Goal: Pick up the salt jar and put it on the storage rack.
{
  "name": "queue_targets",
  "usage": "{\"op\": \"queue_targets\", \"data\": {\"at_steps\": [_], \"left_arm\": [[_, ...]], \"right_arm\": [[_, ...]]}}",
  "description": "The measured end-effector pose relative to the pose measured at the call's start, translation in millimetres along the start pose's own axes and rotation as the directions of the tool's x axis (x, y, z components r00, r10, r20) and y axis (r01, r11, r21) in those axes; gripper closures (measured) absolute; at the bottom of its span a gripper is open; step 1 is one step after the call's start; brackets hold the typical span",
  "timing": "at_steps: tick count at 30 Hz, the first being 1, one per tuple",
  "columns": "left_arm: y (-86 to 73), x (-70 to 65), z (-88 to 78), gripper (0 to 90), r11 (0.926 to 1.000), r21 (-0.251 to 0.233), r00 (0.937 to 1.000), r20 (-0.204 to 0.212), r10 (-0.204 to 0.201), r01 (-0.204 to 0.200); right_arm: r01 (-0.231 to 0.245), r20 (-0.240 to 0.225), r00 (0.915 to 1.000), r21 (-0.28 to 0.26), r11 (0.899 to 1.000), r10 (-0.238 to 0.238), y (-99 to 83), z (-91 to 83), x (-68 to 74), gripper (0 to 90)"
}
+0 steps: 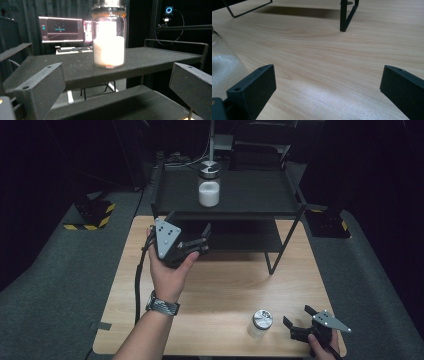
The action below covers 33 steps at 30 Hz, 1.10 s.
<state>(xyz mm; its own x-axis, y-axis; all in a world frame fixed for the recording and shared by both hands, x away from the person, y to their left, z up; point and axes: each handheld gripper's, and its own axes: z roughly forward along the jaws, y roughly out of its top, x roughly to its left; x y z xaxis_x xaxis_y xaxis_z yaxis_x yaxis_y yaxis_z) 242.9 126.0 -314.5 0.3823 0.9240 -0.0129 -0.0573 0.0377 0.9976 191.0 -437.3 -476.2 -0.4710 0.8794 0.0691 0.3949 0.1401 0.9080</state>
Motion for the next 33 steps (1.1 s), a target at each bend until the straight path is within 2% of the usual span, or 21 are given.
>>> {"op": "queue_targets", "data": {"at_steps": [3,5,13,20,24,28,33], "left_arm": [[-8.2,1.8,-6.4,0.5,1.0,0.0,0.9999,0.013,-0.01,0.01],[-14.1,2.9,-11.1,0.5,0.9995,0.007,0.9993,0.022,-0.03,0.03],[-42.2,1.1,-30.5,0.5,0.9995,0.023,0.9993,0.027,-0.024,0.024],[-73.0,2.3,-50.4,0.5,0.999,0.034,0.9992,0.026,-0.029,0.028],[-92.9,4.9,-59.9,0.5,0.9978,0.038,0.9981,0.026,-0.056,0.055],[-112.6,6.8,-69.0,0.5,0.9958,0.06,0.9973,0.017,-0.071,0.07],[-134.2,6.1,-78.2,0.5,0.9929,0.106,0.9986,0.001,-0.053,0.052]], "right_arm": [[0.0,0.001,1.0,0.0,1.0,0.0,-0.1,0.0,0.1,0.1],[0.0,0.001,1.0,0.0,1.0,0.0,0.1,0.0,0.2,0.1],[0.003,0.002,1.0,0.002,1.0,-0.003,0.3,0.0,0.8,0.1],[0.007,0.002,1.0,0.002,1.0,-0.007,0.3,0.0,1.1,0.1],[0.012,0.001,0.9999,0.003,1.0,-0.012,0.4,0.1,1.3,0.1],[0.011,0.002,0.9999,0.002,1.0,-0.011,0.2,0.0,1.4,0.1],[0.014,0.002,0.9999,0.004,1.0,-0.014,0.7,0.3,1.6,0.1]]}}
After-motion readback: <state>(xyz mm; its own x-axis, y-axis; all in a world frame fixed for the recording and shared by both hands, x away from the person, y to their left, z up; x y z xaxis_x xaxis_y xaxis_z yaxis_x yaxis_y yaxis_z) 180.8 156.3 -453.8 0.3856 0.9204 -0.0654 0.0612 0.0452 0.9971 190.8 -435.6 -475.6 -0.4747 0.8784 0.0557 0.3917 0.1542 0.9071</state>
